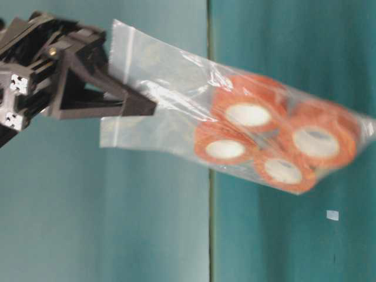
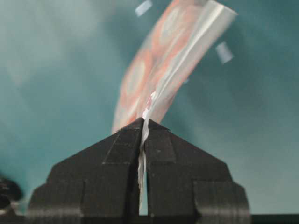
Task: Hand over the clear zip bag and make it stand upright.
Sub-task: 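Lift the bag with the right gripper and swing it upward, then hold the bag hanging vertically from the right gripper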
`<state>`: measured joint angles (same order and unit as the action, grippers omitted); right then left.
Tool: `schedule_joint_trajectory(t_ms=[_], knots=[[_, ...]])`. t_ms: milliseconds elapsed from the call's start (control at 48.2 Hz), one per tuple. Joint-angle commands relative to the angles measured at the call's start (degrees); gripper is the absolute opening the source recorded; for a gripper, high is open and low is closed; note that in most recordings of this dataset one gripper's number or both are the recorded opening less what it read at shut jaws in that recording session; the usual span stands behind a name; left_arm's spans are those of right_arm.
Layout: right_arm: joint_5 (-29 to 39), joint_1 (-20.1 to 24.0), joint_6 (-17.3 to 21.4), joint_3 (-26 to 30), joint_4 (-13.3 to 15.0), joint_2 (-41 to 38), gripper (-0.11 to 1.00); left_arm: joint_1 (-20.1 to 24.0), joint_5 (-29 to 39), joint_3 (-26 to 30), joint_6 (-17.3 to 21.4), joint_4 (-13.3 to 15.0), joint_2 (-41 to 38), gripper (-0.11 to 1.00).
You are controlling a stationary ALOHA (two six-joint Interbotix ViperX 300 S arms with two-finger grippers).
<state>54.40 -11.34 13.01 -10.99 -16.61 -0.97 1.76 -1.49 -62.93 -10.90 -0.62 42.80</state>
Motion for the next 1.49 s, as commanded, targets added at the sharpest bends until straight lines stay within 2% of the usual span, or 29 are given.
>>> schedule_joint_trajectory(t_ms=[0,187,601,684,892,1472], knots=[[2.7,0.0,-2.2,4.4,1.9,-0.1,0.00,-0.1,-0.2,0.6,0.2,-0.2,0.1,0.92],[7.7,0.1,-8.3,8.0,3.8,-2.0,0.00,-0.1,-0.2,0.6,0.0,-0.1,0.1,0.92],[8.5,0.4,-25.4,10.4,5.4,-3.3,0.00,0.0,-0.2,0.6,-0.5,-0.2,0.1,0.91],[9.0,0.4,-27.6,10.3,5.4,-3.3,0.00,0.0,-0.3,0.6,-0.5,-0.2,0.1,0.91],[9.6,0.7,-29.3,10.4,5.4,-3.4,0.00,0.2,-0.3,0.6,-0.5,-0.1,-0.2,0.91],[9.6,4.0,-29.0,10.1,7.0,-3.9,0.00,0.6,-0.3,0.6,-0.6,-0.2,-0.3,0.91]])
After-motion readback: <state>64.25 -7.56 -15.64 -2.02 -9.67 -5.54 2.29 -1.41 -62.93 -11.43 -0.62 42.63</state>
